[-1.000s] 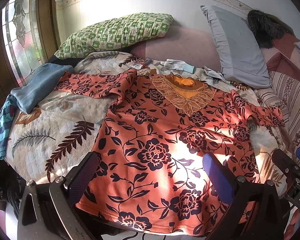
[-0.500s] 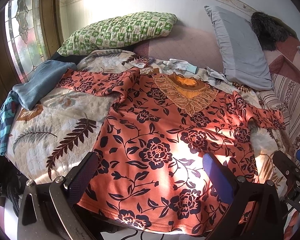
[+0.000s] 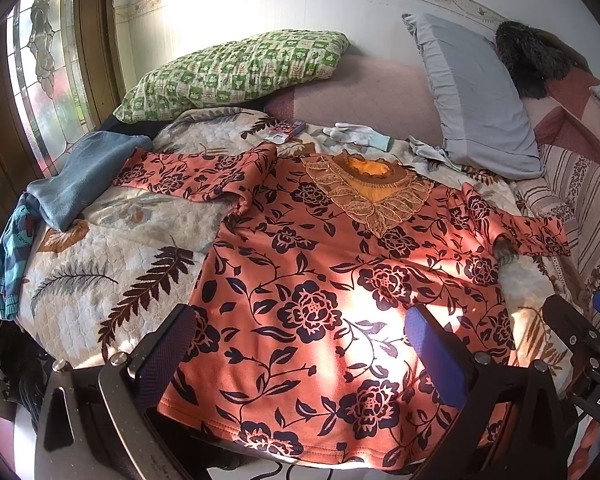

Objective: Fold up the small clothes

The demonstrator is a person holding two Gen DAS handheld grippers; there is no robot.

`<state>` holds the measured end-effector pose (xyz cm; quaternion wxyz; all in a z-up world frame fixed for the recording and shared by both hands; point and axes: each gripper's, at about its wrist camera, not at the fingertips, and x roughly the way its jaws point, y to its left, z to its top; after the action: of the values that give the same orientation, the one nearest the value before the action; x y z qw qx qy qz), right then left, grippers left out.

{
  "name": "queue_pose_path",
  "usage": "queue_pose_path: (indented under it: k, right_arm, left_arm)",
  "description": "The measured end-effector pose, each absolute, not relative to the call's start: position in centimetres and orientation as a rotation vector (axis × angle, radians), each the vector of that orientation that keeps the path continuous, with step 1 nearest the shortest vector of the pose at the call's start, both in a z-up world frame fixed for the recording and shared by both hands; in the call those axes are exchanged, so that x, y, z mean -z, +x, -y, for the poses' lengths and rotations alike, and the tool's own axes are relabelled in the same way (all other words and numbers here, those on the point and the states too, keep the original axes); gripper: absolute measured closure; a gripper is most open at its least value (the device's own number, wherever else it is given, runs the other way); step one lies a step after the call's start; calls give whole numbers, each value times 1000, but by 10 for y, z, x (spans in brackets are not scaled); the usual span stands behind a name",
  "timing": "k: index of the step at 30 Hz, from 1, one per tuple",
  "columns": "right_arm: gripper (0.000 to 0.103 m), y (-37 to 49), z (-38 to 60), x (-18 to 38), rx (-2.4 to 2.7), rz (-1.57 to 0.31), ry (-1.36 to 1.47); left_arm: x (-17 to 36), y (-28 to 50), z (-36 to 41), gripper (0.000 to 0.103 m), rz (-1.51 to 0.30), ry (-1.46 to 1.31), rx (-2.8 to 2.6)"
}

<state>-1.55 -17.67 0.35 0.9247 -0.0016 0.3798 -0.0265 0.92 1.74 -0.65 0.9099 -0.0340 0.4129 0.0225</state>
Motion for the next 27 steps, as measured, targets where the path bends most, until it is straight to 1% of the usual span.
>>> queue_pose_path:
  k: [27]
  right_arm:
    - [0, -13, 176, -7, 46, -770, 1]
  left_arm:
    - [4, 10, -14, 0, -849, -61, -41]
